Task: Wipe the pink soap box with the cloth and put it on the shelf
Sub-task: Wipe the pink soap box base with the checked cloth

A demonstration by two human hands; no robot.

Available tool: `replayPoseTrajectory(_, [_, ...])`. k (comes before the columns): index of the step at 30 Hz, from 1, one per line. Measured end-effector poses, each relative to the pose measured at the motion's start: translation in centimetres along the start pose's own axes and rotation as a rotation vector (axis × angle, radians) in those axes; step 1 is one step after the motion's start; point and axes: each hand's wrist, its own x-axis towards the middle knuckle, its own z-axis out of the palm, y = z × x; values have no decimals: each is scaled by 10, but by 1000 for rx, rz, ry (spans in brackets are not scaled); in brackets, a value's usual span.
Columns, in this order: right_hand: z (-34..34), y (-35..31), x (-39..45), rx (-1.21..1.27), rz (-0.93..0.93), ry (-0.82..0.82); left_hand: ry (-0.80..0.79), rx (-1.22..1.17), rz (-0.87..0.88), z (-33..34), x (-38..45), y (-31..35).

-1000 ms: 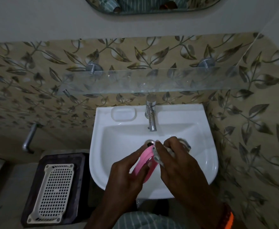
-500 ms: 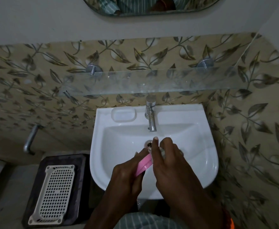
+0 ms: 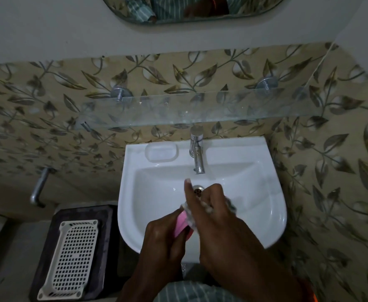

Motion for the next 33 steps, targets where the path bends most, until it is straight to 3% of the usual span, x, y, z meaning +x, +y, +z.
replayPoseTrajectory(3, [-24,30,4,316,116,164,37,-58,-21,-2,-2,1])
replayPoseTrajectory(6, [-35,39,11,228,94,306,12,-77,-21,-4,0,0])
replayPoseTrajectory(9, [-30,25,10,182,75,288,37,-99,-37,1,2,-2])
replayPoseTrajectory(14, [-16,-9,1,311,-64,339,86,-206,-68,9,4,9])
replayPoseTrajectory(17, [-9,-13,0,270,-117,341,96,-110,3,6,4,6])
replayPoseTrajectory(21, [-16,5,6,206,-44,484,54,-14,24,1,6,10])
replayPoseTrajectory(25, [3,-17,-3,146,-159,307,-11,110,10,6,4,9])
replayPoseTrajectory(28, [0,-9,-2,66,-228,346,28,77,62,9,5,6])
replayPoseTrajectory(31, [-12,10,5,235,-29,517,96,-27,73,8,-1,0])
replayPoseTrajectory(33, [-13,13,6,343,61,543,127,-91,48,10,-5,-2])
